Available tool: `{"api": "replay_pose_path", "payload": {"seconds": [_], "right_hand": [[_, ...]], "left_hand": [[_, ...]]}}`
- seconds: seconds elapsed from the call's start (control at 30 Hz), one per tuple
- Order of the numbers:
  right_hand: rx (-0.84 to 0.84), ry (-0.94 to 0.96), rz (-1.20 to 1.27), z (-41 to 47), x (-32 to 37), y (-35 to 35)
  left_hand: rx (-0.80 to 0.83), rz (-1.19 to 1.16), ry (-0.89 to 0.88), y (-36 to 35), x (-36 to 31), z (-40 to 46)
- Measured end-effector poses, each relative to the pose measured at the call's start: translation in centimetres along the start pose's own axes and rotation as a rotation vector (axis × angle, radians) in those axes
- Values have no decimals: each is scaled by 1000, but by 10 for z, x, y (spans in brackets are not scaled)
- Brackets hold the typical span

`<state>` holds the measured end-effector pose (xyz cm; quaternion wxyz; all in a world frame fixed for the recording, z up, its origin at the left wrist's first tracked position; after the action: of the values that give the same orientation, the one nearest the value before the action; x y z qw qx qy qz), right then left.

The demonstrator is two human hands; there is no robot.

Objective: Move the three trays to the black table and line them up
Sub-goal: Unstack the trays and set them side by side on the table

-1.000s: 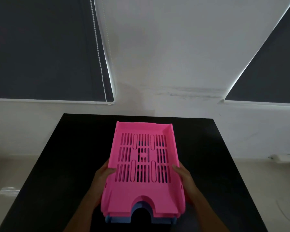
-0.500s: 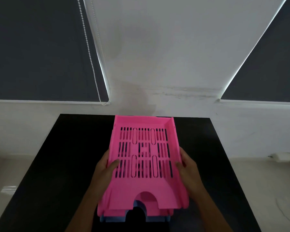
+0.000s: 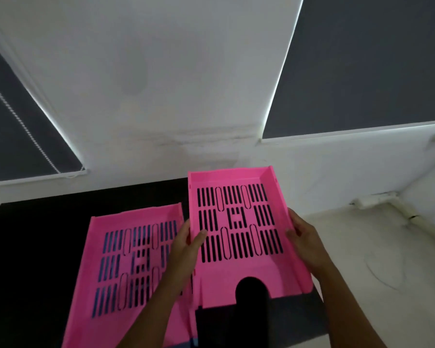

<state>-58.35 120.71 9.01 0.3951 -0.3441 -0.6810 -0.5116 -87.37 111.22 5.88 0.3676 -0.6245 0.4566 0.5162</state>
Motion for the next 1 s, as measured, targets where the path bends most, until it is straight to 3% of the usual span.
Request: {"api": "replay_pose_path", "payload": {"seconds": [0.23, 0.67, 0.83, 1.0], "right_hand": [[8, -120, -36, 24, -61, 30], [89, -258, -133, 48, -102, -6], [46, -291, -141, 48, -105, -8], [17, -328, -160, 46, -101, -15]], "left_hand": [[18, 36, 162, -66, 16, 11], [-196, 69, 421, -62, 101, 24], [-177, 82, 387, -66, 67, 17], [-156, 127, 314, -53, 95, 27]]}}
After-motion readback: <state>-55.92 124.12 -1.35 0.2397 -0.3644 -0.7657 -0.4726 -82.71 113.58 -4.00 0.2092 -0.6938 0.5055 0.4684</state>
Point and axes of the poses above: each hand's wrist, its own z-axis towards the middle knuckle, its own y-axis out of the back of the hand, x = y × z, the point moved 8 cm from there along z, towards the middle knuckle, and after that the axes turned 6 degrees about -y, right-handed, at the moved point
